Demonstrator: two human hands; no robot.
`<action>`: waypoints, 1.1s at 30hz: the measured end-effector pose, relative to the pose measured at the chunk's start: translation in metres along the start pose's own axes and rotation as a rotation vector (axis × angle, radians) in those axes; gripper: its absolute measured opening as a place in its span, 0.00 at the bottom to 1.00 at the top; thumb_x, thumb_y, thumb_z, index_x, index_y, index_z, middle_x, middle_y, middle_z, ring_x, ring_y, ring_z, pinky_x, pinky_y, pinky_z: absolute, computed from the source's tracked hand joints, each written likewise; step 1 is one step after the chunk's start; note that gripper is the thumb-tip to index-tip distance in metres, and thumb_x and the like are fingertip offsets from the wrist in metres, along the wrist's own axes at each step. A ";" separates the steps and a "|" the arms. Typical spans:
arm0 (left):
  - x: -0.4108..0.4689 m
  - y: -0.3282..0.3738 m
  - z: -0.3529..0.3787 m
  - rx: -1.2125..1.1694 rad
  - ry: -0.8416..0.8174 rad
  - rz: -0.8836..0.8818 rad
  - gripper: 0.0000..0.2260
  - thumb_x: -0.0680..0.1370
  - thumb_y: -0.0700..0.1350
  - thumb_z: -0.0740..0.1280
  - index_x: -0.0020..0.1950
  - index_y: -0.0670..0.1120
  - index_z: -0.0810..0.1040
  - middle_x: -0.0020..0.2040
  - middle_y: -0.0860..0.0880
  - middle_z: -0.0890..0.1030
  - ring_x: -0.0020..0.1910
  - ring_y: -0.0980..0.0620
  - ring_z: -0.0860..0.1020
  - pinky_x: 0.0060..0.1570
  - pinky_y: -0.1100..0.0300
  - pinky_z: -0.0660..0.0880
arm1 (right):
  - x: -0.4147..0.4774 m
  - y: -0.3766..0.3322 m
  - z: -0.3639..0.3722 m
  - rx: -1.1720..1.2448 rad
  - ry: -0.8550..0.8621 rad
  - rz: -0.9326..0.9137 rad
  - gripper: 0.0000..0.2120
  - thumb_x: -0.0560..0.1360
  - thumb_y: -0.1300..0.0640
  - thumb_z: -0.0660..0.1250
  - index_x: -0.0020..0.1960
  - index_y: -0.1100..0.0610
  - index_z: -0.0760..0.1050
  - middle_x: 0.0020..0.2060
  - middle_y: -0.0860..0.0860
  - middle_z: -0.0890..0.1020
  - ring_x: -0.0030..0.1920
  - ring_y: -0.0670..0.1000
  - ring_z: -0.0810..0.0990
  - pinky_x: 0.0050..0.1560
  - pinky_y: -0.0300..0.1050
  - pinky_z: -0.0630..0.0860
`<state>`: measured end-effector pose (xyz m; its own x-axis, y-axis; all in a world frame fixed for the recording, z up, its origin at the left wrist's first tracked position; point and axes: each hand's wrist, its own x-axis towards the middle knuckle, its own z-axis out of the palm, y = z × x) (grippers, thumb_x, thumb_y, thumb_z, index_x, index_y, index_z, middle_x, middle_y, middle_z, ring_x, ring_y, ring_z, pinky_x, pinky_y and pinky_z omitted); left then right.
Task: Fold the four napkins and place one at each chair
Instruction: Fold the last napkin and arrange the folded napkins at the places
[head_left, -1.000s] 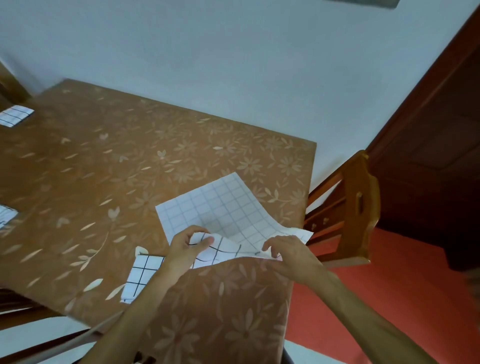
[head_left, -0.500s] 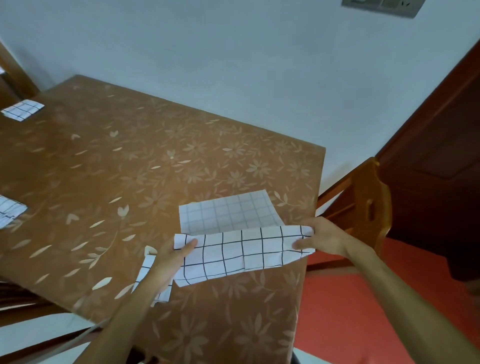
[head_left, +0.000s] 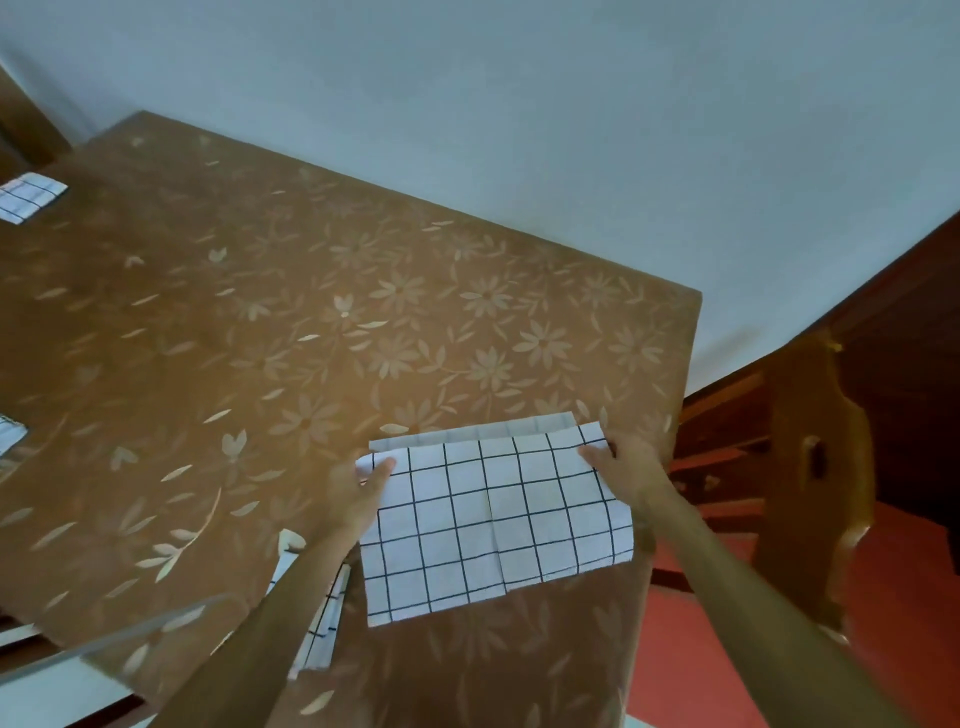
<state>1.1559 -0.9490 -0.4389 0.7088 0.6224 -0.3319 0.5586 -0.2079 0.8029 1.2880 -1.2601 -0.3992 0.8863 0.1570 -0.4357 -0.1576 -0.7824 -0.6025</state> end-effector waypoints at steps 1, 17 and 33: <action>0.007 -0.001 0.003 0.000 -0.010 0.004 0.10 0.78 0.46 0.71 0.50 0.39 0.78 0.43 0.45 0.78 0.45 0.48 0.75 0.38 0.61 0.68 | 0.012 0.000 0.005 -0.017 -0.014 0.022 0.12 0.78 0.53 0.64 0.58 0.57 0.77 0.44 0.58 0.82 0.41 0.50 0.78 0.48 0.47 0.73; 0.062 -0.023 0.032 0.100 -0.040 0.042 0.22 0.67 0.63 0.68 0.44 0.44 0.78 0.37 0.50 0.77 0.38 0.49 0.76 0.37 0.61 0.68 | 0.076 0.017 0.054 -0.047 0.139 -0.012 0.24 0.77 0.54 0.69 0.70 0.56 0.69 0.63 0.55 0.74 0.65 0.57 0.72 0.66 0.52 0.70; -0.031 -0.050 0.103 0.931 -0.288 0.739 0.27 0.82 0.54 0.55 0.79 0.43 0.60 0.80 0.40 0.56 0.79 0.40 0.55 0.73 0.39 0.60 | 0.004 0.007 0.158 -0.635 0.021 -0.591 0.27 0.81 0.51 0.48 0.78 0.60 0.55 0.79 0.57 0.54 0.79 0.55 0.52 0.76 0.56 0.58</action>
<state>1.1505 -1.0352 -0.5200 0.9897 -0.0394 -0.1378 -0.0077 -0.9748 0.2231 1.2219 -1.1699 -0.5109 0.7550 0.6377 -0.1526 0.5988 -0.7653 -0.2360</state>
